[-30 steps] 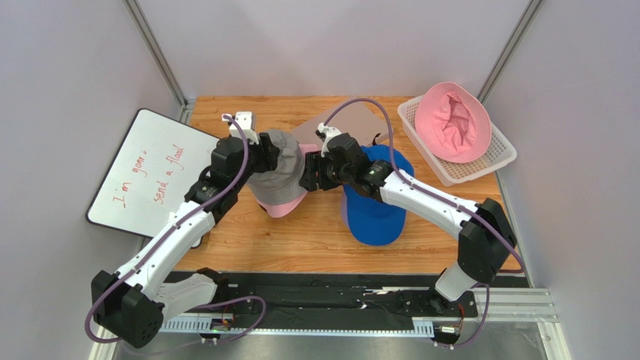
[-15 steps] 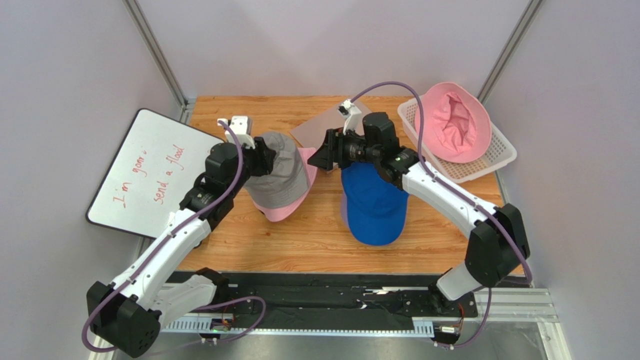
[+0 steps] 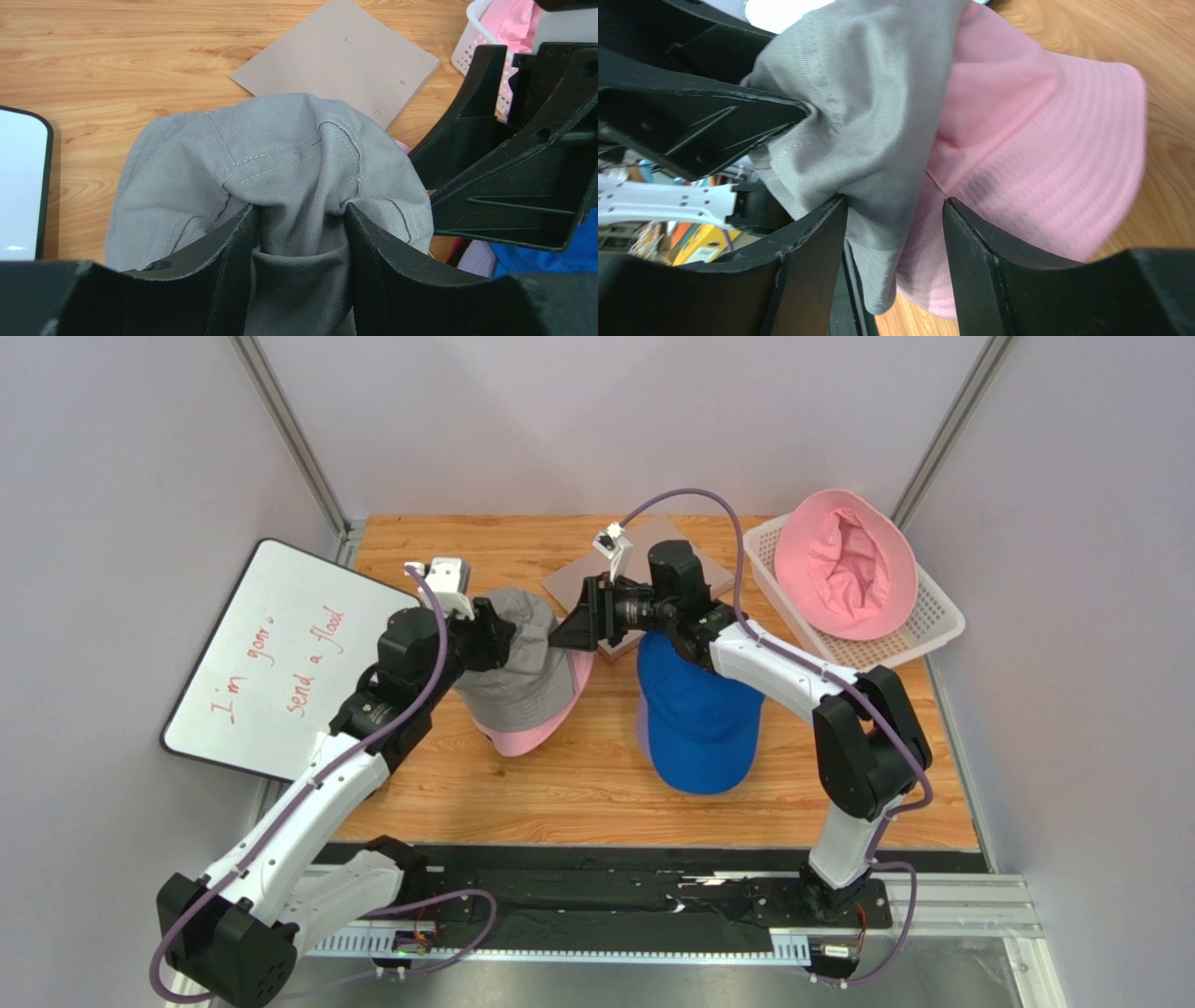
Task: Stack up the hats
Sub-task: Adjust the hat on the hat stand.
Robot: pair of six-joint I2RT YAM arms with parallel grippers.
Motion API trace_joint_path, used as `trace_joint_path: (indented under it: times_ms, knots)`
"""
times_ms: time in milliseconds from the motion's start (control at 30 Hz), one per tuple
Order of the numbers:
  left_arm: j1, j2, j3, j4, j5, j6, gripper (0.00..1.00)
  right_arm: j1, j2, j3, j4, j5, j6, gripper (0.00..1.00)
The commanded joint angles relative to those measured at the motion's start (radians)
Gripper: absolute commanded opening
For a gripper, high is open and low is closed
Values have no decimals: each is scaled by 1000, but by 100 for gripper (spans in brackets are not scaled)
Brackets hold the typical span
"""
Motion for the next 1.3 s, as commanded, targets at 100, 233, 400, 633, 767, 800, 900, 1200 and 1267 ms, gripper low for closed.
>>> trace_joint_path:
  times_ms: [100, 233, 400, 633, 767, 800, 900, 1200, 1267]
  knots:
    - [3, -5, -31, -37, 40, 30, 53, 33, 59, 24, 243, -196, 85, 63]
    - [3, -11, -34, -31, 41, 29, 53, 58, 79, 42, 254, -221, 93, 57]
    - [3, -14, -37, -49, 11, 32, 51, 53, 30, 42, 190, -170, 59, 0]
    - [3, -31, -30, -124, -100, 27, 50, 33, -172, 98, -304, 357, -176, 0]
    - [3, -28, -25, -138, -120, 30, 50, 33, -282, 66, -344, 439, -219, 0]
    - [3, -23, -23, -137, -118, 29, 50, 32, -292, 59, -357, 439, -222, 0]
    - [3, -9, -19, -137, -112, 30, 50, 33, -318, 46, -369, 445, -217, 0]
    - [3, 6, -14, -112, -77, 30, 50, 33, -401, -27, -369, 463, -219, 15]
    - [3, 3, -5, -114, -69, 27, 50, 32, -364, -16, -383, 454, -216, 15]
